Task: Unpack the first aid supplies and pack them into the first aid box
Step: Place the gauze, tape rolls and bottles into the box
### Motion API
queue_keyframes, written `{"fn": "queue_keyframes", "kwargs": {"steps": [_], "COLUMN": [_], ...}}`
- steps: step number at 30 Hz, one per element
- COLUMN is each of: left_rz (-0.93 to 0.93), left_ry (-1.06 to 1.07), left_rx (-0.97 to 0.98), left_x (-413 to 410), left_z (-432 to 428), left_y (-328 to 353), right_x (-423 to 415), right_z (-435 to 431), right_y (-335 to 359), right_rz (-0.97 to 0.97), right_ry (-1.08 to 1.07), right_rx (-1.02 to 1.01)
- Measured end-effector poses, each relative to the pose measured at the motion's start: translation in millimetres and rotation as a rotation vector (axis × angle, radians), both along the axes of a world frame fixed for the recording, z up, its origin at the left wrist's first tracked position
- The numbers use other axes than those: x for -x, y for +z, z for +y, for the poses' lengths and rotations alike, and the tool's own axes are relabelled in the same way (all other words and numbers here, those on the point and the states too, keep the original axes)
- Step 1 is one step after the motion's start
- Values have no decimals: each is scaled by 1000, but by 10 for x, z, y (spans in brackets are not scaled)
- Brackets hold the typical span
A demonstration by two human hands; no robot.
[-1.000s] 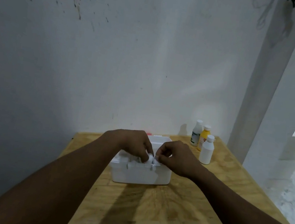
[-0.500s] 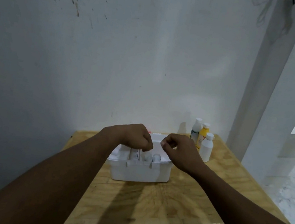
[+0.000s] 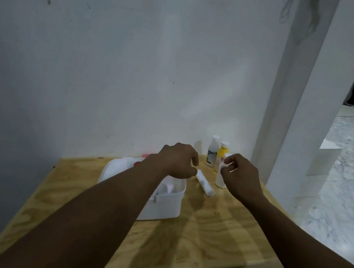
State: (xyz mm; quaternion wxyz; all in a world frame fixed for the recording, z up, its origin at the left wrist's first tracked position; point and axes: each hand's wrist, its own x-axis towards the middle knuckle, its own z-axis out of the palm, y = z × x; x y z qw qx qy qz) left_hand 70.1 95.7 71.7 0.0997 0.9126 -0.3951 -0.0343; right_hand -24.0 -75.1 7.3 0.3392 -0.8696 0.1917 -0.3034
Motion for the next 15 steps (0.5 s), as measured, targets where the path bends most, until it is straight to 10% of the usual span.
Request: {"fn": "queue_keyframes", "kwargs": {"steps": [15], "left_rz": [-85], "left_ry": [-18], "left_rx": [-433], "left_x": [-306], "left_z": [-855], "left_y": [-501], "right_x": [-286], "right_z": [-449], "right_y": [-73], "right_rz": [97], "right_ry": [136], "right_rx": [255]}}
